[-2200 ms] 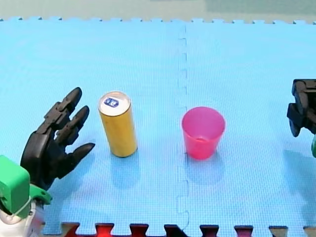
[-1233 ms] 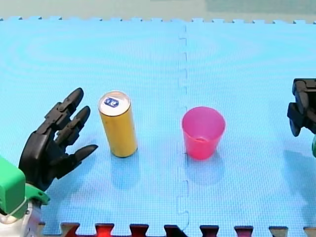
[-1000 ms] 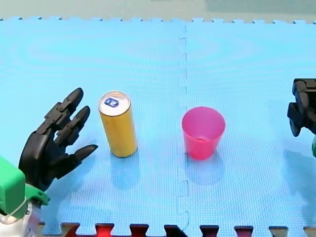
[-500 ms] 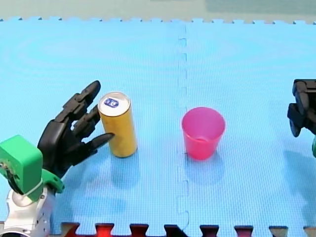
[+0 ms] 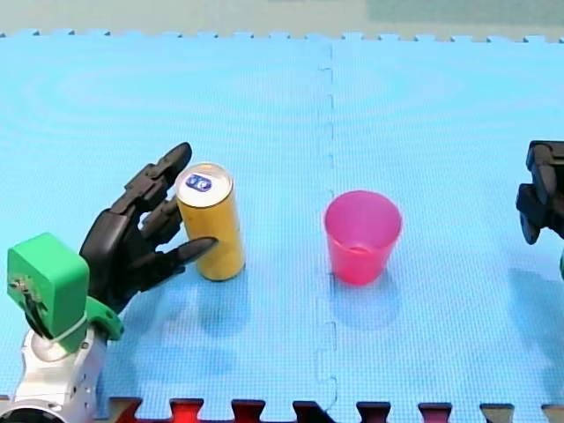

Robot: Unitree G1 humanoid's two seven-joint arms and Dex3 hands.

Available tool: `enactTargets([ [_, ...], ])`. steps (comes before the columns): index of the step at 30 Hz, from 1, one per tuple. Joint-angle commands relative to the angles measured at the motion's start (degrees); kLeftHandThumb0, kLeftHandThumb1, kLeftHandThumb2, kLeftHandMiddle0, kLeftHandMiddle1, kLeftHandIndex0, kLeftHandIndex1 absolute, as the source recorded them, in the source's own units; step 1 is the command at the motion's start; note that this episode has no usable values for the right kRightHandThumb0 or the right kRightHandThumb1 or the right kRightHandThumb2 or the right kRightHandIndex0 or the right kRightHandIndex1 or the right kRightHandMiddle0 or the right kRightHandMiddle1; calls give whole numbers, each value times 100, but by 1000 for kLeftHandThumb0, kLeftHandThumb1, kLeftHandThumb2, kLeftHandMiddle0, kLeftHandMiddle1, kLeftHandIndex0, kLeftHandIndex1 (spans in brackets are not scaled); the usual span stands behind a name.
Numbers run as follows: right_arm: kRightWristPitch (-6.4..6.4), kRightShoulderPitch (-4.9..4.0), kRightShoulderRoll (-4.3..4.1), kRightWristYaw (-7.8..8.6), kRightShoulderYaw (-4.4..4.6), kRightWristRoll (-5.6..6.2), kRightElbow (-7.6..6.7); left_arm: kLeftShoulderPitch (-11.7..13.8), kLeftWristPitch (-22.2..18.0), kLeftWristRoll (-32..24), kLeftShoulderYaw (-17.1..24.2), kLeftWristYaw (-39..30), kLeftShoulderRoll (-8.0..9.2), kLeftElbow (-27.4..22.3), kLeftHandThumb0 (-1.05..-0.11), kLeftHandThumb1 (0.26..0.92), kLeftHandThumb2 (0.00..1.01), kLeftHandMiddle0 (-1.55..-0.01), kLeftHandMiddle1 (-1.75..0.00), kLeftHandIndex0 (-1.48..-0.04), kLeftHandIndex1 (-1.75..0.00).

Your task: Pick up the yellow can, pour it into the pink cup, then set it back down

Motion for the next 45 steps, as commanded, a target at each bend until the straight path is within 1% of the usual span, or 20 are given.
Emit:
enactTargets([
  [1,-35,27,-39,-6,-9,7,-4,-77,-1,38,-17,12,-4,97,-542,650,0,-272,-3,-195,0],
  [7,-43,37,-55,0,-7,5,-10,-146,17,95,-65,-66,-24,266,-538,649,0,-269,0,-197,-1],
  [13,-39,40,-68,-1,-3,4,-10,-151,48,189,-139,-70,-45,367,-564,652,1,-267,0,-204,-3],
  [16,-34,37,-75,1,-6,7,-4,-174,80,224,-161,-50,-50,400,-592,661,4,-267,0,-208,-3],
  [20,-62,42,-70,-4,-12,12,-6,-225,110,276,-187,-20,-51,446,-626,669,4,-267,0,-212,-3],
  [31,-92,43,-71,-11,-7,2,-2,-371,173,376,-215,-29,27,583,-670,680,4,-271,-2,-217,-2],
  [36,-96,39,-76,1,-15,13,-6,-451,163,481,-234,120,100,648,-710,697,7,-352,-36,-268,-20],
  [38,-103,41,-72,5,-19,17,-9,-466,139,566,-251,310,119,671,-715,699,6,-391,-49,-297,-28],
  [39,-106,42,-71,6,-20,19,-10,-469,121,636,-270,465,125,681,-707,715,9,-456,-60,-369,-39],
  [41,-109,39,-72,15,-24,24,-11,-469,102,942,-370,1146,126,678,-696,736,11,-536,-66,-440,-39],
  [42,-108,38,-74,20,-25,26,-11,-472,132,1090,-421,1492,110,670,-688,748,11,-599,-77,-481,-41],
  [45,-110,40,-72,31,-30,34,-14,-541,341,1274,-466,2116,6,704,-653,761,5,-742,-82,-568,-36],
])
